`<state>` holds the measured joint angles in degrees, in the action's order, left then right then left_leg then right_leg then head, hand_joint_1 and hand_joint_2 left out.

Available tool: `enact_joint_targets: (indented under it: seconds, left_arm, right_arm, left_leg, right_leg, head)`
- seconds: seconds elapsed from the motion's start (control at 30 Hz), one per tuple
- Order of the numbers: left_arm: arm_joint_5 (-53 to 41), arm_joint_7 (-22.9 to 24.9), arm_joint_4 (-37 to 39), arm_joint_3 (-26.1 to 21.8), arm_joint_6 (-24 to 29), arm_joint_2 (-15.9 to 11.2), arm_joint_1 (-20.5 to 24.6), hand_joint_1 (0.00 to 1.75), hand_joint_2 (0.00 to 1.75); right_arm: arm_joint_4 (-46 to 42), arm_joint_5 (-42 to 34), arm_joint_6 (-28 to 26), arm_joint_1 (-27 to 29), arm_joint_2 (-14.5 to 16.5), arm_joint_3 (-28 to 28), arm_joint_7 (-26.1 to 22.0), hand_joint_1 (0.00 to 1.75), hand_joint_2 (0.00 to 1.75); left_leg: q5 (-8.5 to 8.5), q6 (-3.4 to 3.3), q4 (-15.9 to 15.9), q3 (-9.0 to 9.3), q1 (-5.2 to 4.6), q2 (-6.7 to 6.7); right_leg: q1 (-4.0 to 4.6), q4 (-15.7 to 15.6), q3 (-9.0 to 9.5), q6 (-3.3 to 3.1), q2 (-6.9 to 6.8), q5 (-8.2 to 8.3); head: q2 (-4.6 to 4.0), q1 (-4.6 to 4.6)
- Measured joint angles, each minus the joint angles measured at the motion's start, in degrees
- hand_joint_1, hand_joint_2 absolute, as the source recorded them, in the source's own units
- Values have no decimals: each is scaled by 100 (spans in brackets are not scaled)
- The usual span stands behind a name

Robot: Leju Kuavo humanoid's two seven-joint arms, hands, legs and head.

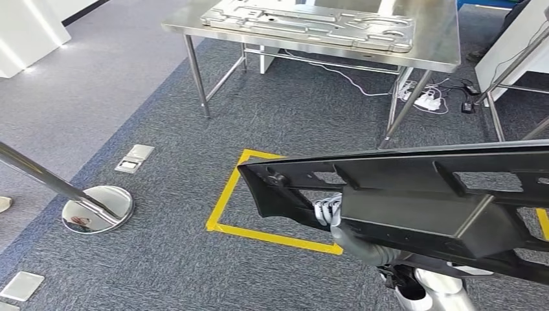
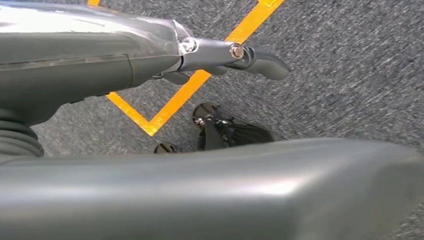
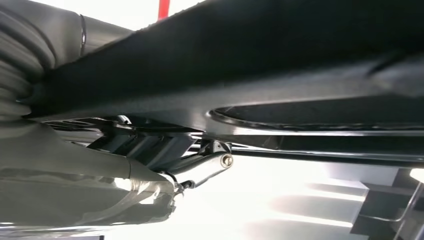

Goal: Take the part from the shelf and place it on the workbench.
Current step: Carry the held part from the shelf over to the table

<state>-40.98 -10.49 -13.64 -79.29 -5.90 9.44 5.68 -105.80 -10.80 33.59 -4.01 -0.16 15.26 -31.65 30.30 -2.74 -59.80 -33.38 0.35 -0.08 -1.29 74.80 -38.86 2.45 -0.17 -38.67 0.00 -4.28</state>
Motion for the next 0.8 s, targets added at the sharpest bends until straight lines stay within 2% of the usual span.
enact_joint_targets:
  seconds: [0.03,0.07,0.1,0.13,0.17,0.23,0.33,0.37,0.4,0.47,0.5,0.53,0.57,0.6,0.63,0.67,0.7,0.8]
  left_arm:
    - [0,1,0,0,0,0,-4,0,175]
    - [0,1,0,0,0,0,-6,0,175]
    - [0,1,0,0,0,1,-9,0,175]
    - [1,0,0,0,0,2,-6,0,175]
    - [1,0,0,0,0,3,-3,0,175]
    - [1,1,0,0,0,7,6,0,175]
    - [-1,2,0,0,0,12,22,0,175]
    - [-1,2,0,1,0,14,26,0,175]
    - [-1,2,0,1,1,16,24,0,175]
    - [-1,2,0,1,5,15,10,0,175]
    - [-1,2,0,1,7,14,2,0,175]
    - [-1,3,0,1,9,13,-5,0,175]
    - [0,3,0,1,8,13,-8,0,175]
    - [-1,4,0,1,8,12,-8,0,175]
    - [-1,4,0,0,8,12,-8,0,175]
    - [-2,4,0,0,8,12,-5,0,175]
    - [-2,4,0,0,9,13,-1,0,175]
    - [-1,6,0,0,11,13,-4,0,175]
  right_arm:
    - [5,0,0,2,-1,0,0,175,175]
    - [10,0,0,1,-2,0,0,175,175]
    - [11,0,0,0,-2,0,0,175,175]
    - [14,0,0,-1,-2,0,0,175,175]
    - [15,0,0,-5,-2,1,1,175,175]
    - [16,0,0,-9,-2,2,1,175,175]
    - [14,-1,0,-18,-1,2,1,175,175]
    - [14,-1,1,-24,0,2,1,175,175]
    - [16,-2,1,-27,1,2,2,175,175]
    - [26,-2,2,-26,3,2,2,175,175]
    - [32,-3,2,-23,3,2,2,175,175]
    - [35,-5,2,-21,3,2,2,175,175]
    - [36,-7,2,-19,3,2,2,175,175]
    - [36,-10,2,-20,3,2,2,175,175]
    - [37,-14,2,-24,3,2,2,175,175]
    - [38,-16,2,-28,3,1,2,175,175]
    - [38,-20,2,-30,3,1,2,175,175]
    - [36,-32,2,-31,3,8,3,175,175]
  left_leg:
    - [26,2,0,36,-2,-5]
    - [58,10,0,87,-4,-10]
    - [97,27,0,138,-3,-14]
    - [136,54,-4,182,-11,-18]
    - [166,84,-8,208,-15,-18]
    - [193,137,-2,221,-17,-13]
    - [272,219,-69,216,-14,-5]
    - [367,253,-249,135,-8,-6]
    - [501,287,-545,-20,8,-6]
    - [745,344,-1261,-440,41,-5]
    - [756,362,-1478,-596,54,-5]
    - [647,373,-1491,-656,65,-5]
    - [432,377,-1286,-610,75,-5]
    - [166,375,-933,-492,82,-5]
    - [-28,363,-605,-359,74,-5]
    - [-132,334,-335,-243,64,-5]
    - [-142,297,-190,-181,50,-6]
    - [-50,181,-93,-135,33,-10]
  right_leg:
    - [2,-43,-38,-3,1,146]
    - [6,-309,34,-15,1,390]
    - [13,-685,166,-38,1,646]
    - [28,-1023,299,-65,0,835]
    - [44,-1286,406,-96,0,924]
    - [72,-1446,476,-141,12,892]
    - [31,-1528,535,-208,17,866]
    - [7,-1552,564,-233,8,860]
    - [-5,-1561,587,-255,-4,847]
    - [-10,-1561,617,-280,-13,810]
    - [-12,-1561,640,-279,-12,788]
    - [-16,-1560,673,-267,-8,761]
    - [-22,-1560,720,-249,-4,728]
    - [-29,-1560,775,-225,-1,689]
    - [-26,-1560,822,-196,0,652]
    - [-22,-1558,852,-166,4,622]
    - [-15,-1559,861,-136,6,603]
    - [-21,-1588,872,-36,7,573]
  head:
    - [0,0]
    - [0,0]
    - [0,0]
    - [0,-1]
    - [0,1]
    - [0,-2]
    - [0,-7]
    - [0,-13]
    - [0,-18]
    - [0,-22]
    - [0,-22]
    - [0,-22]
    - [0,-22]
    - [0,-22]
    - [0,-22]
    - [0,-22]
    - [0,-22]
    - [0,-21]
